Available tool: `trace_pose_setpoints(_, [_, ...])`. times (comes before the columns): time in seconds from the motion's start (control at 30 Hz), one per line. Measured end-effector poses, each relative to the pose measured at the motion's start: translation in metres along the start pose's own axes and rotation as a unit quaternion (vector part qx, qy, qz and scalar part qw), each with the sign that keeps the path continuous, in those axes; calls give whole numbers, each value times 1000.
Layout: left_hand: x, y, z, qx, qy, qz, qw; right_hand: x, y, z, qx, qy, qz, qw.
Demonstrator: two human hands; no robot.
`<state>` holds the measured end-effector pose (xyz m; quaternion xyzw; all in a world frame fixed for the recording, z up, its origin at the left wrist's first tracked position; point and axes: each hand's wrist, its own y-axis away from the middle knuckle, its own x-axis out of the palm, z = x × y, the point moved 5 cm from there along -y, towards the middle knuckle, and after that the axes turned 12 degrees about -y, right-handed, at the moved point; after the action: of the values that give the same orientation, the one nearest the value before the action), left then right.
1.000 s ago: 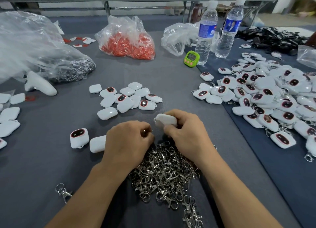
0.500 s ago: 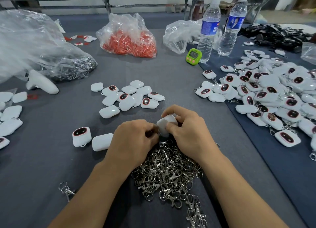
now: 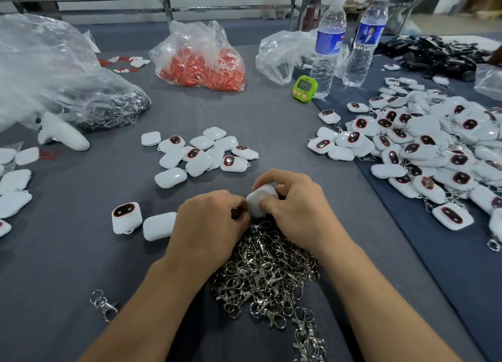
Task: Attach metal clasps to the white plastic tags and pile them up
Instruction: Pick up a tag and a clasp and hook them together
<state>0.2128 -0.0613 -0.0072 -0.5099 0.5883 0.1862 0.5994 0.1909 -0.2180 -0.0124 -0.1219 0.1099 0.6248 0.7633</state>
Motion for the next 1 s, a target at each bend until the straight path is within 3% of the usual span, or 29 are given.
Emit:
trace_pose_setpoints(0.1, [-3, 0, 1, -4, 16, -23, 1000, -2, -1, -3, 28, -62, -12, 998])
trace_pose_setpoints(0.23, [-5, -1, 10, -74, 143, -50, 986, -5, -2, -6, 73, -191, -18, 979])
trace_pose_setpoints(0.33, [1, -5, 9, -75, 194, -4, 978, -6, -2, -7, 102, -259, -7, 961])
trace_pose_setpoints(0.6, [3, -6, 9, -47, 250, 4, 967, -4, -1, -10, 129, -325, 4, 937])
trace_pose_setpoints(0.87, [-3, -2, 5, -11, 142, -14, 990, 3, 2, -5, 102, -327, 5, 940])
trace_pose_setpoints(1.0, [4, -5, 9, -88, 270, 36, 958, 3, 1, -6, 121, -384, 6, 916])
